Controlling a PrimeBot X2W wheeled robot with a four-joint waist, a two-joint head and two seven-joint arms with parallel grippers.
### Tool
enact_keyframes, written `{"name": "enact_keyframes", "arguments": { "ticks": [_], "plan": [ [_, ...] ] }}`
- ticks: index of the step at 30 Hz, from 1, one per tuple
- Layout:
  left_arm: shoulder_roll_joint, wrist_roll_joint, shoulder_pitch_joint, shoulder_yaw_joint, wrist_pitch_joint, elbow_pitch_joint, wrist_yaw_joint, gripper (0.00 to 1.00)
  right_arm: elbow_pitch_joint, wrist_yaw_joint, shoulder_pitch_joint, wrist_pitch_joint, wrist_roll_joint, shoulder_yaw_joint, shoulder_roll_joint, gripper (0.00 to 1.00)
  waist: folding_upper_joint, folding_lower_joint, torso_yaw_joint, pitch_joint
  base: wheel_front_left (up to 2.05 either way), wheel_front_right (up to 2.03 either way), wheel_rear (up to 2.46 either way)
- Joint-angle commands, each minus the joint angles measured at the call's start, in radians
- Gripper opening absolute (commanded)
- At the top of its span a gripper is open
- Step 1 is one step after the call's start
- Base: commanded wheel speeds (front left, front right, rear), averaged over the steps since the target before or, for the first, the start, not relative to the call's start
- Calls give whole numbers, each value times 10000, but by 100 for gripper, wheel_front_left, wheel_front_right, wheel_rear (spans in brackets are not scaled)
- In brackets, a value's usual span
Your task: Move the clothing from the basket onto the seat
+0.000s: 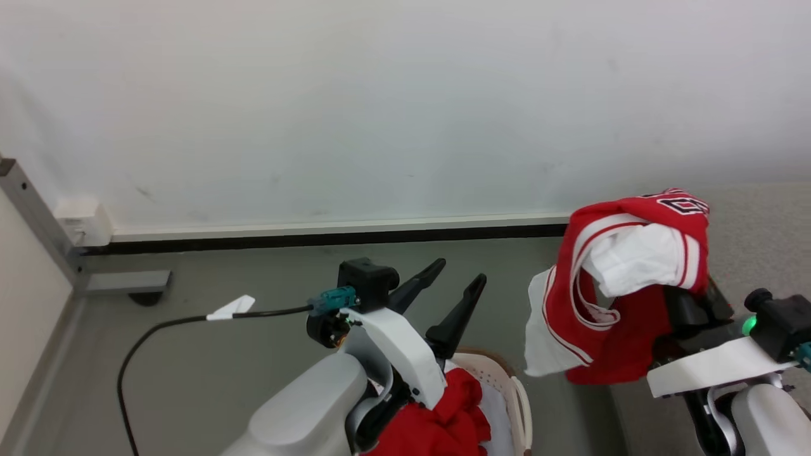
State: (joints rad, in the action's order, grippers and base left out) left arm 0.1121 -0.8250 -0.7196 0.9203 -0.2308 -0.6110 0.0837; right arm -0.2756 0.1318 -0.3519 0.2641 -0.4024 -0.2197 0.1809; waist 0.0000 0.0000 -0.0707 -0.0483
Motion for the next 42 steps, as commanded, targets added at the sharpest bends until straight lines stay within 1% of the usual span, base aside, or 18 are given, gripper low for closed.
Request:
{"name": "enact_keyframes", "arguments": {
  "ticks": [1,5,6,11,19,25,30,36,39,40,42],
  "plan": [
    [149,179,254,68,-137,270,26,100,308,-21,288,5,206,277,140,0,0,0,-468,45,0,0,0],
    [251,378,483,104,-234,715,18,100,631,-21,633,2,335,574,260,0,0,0,-1102,123,0,0,0],
    [251,378,483,104,-234,715,18,100,631,-21,633,2,335,574,260,0,0,0,-1102,123,0,0,0],
    [332,600,752,133,-313,1256,94,100,1024,-21,1036,5,540,727,380,0,0,0,-1842,215,0,0,0],
    [421,1293,1068,3,-332,2015,180,100,1668,-20,1583,4,820,1001,426,0,0,0,-2963,479,0,0,0],
    [476,1927,1295,-221,-335,2206,112,100,1935,-20,1743,5,851,1141,348,0,0,0,-3646,579,0,0,0],
    [428,2302,1416,-308,-336,2174,133,100,2102,-20,1621,-2,905,1096,380,0,0,0,-3897,688,0,0,0],
    [449,2398,1362,-328,-337,2132,203,100,2200,-20,1015,-207,887,979,513,0,0,0,-3878,1032,0,0,0],
    [541,2520,1050,-241,-251,2260,241,100,2089,-22,311,-383,814,1048,690,0,0,0,-3714,1600,0,0,0],
    [628,2565,969,-234,-232,2303,256,100,2047,-22,41,-408,694,1069,601,0,0,0,-3640,1809,0,0,0],
    [789,2665,757,-192,-69,2492,271,100,1930,-22,-477,-665,944,1221,876,0,0,0,-3403,2359,0,0,0]
  ]
}}
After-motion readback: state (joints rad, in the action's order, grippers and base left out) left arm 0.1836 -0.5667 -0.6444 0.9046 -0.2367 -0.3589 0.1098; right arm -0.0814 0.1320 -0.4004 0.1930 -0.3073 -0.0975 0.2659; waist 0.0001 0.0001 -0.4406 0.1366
